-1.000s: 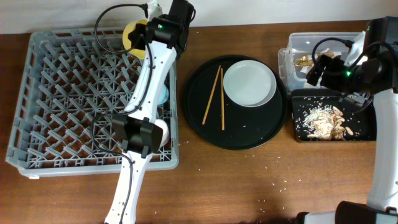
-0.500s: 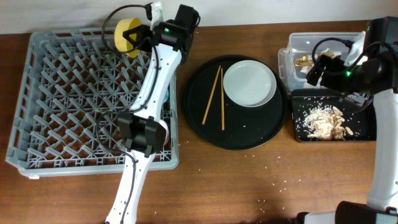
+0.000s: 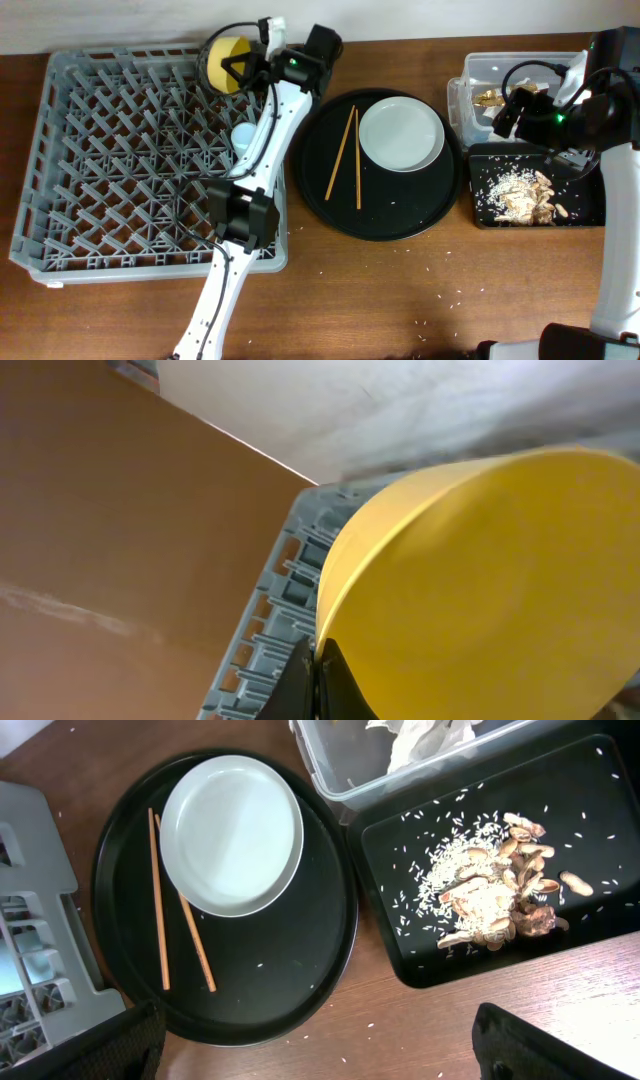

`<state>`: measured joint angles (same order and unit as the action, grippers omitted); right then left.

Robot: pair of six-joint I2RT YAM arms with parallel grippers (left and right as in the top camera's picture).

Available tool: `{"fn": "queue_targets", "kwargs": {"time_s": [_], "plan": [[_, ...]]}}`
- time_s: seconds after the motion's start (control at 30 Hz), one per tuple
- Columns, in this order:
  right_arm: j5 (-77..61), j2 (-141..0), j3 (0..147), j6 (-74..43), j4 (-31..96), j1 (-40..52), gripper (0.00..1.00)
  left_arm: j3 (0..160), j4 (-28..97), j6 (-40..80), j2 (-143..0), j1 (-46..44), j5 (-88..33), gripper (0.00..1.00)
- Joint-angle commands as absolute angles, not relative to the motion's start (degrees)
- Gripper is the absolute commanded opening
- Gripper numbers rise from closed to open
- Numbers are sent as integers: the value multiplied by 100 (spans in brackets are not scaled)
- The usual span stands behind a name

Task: Sort waste into correct bins and load items into the dishwasher rack
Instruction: 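Carry the yellow bowl to the rack and set it upside down, then grasp the white plate rim with the left gripper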

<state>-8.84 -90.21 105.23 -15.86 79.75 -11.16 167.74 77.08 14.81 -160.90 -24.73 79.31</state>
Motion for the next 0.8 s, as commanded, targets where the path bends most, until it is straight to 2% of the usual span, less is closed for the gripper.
{"fn": "queue_targets", "kwargs": {"time_s": [0.0, 0.1, 0.13, 0.17, 0.2, 0.3, 0.37, 0.4, 0.43, 0.67, 0.77], "plan": [[-814, -9037, 10593, -1527, 7975, -1129, 99, 16776, 7693, 1603, -16138, -2449, 7970, 0], [-814, -9037, 10593, -1527, 7972, -1129, 98, 16776, 7695, 1601, -16138, -2464, 7369, 0], [-814, -9037, 10593, -1527, 7972, -1129, 98, 16776, 7697, 1601, -16138, -2482, 6751, 1], [-814, -9037, 10593, -1527, 7975, -1129, 99, 16776, 7701, 1599, -16138, -2488, 6377, 12], [-814, -9037, 10593, -1527, 7972, -1129, 98, 16776, 7699, 1599, -16138, -2499, 6005, 18], [-814, -9037, 10593, -1525, 7972, -1129, 99, 16776, 7719, 1597, -16138, -2497, 5472, 29], [-814, -9037, 10593, -1527, 7972, -1129, 98, 16776, 7741, 1573, -16136, -2499, 5371, 43], [-814, -9037, 10593, -1525, 7975, -1129, 99, 16796, 7808, 1570, -16123, -2499, 5347, 52], [-812, -9037, 10593, -1527, 7975, -1129, 99, 16851, 7887, 1518, -16101, -2504, 5295, 57], [-814, -9037, 10593, -1527, 7972, -1129, 99, 17397, 8160, 1166, -15443, -2508, 3682, 68], [-814, -9037, 10593, -1525, 7975, -1129, 99, 17421, 8536, 1162, -14733, -2482, 2840, 78]]}}
